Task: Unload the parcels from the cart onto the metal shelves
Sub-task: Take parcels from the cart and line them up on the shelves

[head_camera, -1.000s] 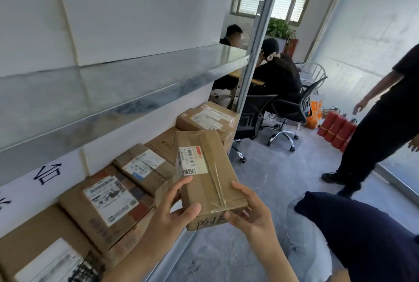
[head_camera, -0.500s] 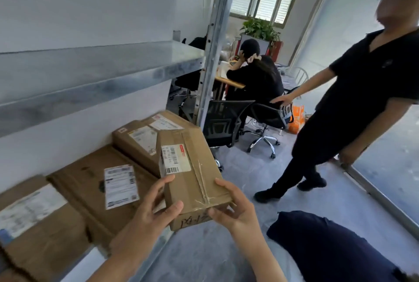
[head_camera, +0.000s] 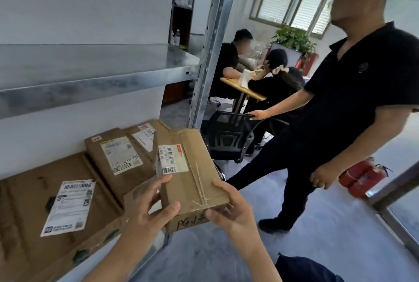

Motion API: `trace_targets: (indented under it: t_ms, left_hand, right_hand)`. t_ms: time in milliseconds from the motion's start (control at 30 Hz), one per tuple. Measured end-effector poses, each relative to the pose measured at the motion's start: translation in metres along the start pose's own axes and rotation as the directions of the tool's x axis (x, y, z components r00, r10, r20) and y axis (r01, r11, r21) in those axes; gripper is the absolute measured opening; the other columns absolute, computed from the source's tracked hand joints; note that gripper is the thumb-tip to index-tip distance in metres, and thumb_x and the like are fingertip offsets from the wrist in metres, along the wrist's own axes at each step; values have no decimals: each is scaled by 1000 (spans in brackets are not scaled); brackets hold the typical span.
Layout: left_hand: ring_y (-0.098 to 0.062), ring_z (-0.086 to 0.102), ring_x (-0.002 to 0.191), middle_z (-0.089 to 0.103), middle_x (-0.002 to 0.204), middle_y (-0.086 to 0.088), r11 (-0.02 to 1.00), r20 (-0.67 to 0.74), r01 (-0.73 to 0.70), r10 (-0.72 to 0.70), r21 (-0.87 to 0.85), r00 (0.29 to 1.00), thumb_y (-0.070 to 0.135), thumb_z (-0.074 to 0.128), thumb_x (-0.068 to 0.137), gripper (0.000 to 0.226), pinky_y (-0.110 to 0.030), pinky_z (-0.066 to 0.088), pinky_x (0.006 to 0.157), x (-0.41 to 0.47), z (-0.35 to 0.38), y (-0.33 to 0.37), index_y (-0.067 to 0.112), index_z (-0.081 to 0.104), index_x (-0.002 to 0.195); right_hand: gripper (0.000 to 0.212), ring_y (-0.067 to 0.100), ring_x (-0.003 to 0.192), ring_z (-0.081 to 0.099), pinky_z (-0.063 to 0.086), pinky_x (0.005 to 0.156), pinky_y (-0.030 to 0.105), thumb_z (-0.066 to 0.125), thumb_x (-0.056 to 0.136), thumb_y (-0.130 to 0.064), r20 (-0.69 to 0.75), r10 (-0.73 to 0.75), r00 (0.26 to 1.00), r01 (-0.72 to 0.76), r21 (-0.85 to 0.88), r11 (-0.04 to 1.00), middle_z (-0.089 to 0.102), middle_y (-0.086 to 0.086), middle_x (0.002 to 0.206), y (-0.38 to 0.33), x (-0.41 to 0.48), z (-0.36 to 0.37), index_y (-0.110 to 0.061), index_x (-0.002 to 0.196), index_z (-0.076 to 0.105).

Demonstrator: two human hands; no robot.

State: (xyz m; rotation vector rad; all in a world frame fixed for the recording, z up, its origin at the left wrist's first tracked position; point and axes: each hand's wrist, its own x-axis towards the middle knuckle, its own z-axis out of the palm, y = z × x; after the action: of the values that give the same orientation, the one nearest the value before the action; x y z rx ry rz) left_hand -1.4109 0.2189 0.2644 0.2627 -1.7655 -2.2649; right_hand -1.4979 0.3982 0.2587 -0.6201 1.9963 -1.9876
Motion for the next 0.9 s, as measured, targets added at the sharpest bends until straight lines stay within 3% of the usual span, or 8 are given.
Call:
trace_targets:
  t_ms: [167,267,333,433,567,800,900]
  left_hand:
    - [-8,66,101,64,113,21,999,-25,30,-29,13,999,66,82,40,81,-35,54,86,26,3,-1,54,54,115]
    - [-6,67,97,64,114,20,999,-61,32,-32,5,998,49,75,68,48,-33,53,85,45,5,-1,58,55,111]
    - [-5,67,96,63,117,19,999,-73,35,-34,16,997,40,69,70,47,-33,53,86,57,3,0,59,54,111]
    - [-2,65,102,58,126,18,998,-54,39,-36,54,998,64,70,67,55,-34,50,93,77,-4,1,63,46,117]
    - [2,63,101,55,131,17,991,-35,42,-38,126,999,71,62,65,60,-22,48,85,99,-10,1,67,37,120]
    - [8,62,98,51,131,18,982,-145,91,-67,167,987,53,59,76,47,-28,48,90,125,-18,-8,71,38,113]
    - [2,58,107,49,127,25,977,-207,122,-84,177,975,71,60,67,46,-30,48,91,132,-19,-11,76,37,106]
  right_hand:
    - [66,16,100,62,54,81,28,89,56,-47,40,9,999,-10,26,1000,66,-6,107,9,33,-7,-35,116,65]
    - [66,19,100,63,53,80,26,90,54,-46,51,15,999,-18,50,999,67,-3,108,12,55,-9,-33,115,66]
    - [66,22,100,63,53,79,26,89,56,-44,68,8,998,-12,48,999,66,1,109,12,73,-11,-31,116,66]
    - [59,21,96,64,54,77,28,88,62,-35,104,-7,995,6,14,1000,66,1,109,11,99,-13,-31,117,65]
    - [51,22,96,64,54,77,29,82,71,-15,136,1,991,3,-31,1000,65,3,110,15,131,-15,-34,115,66]
    - [52,20,98,63,55,79,32,84,68,-23,204,51,978,-47,-24,999,63,3,112,35,169,-8,-34,116,66]
    - [59,16,95,62,54,77,30,89,61,-33,272,83,959,-83,-13,996,63,4,110,42,184,-7,-32,116,66]
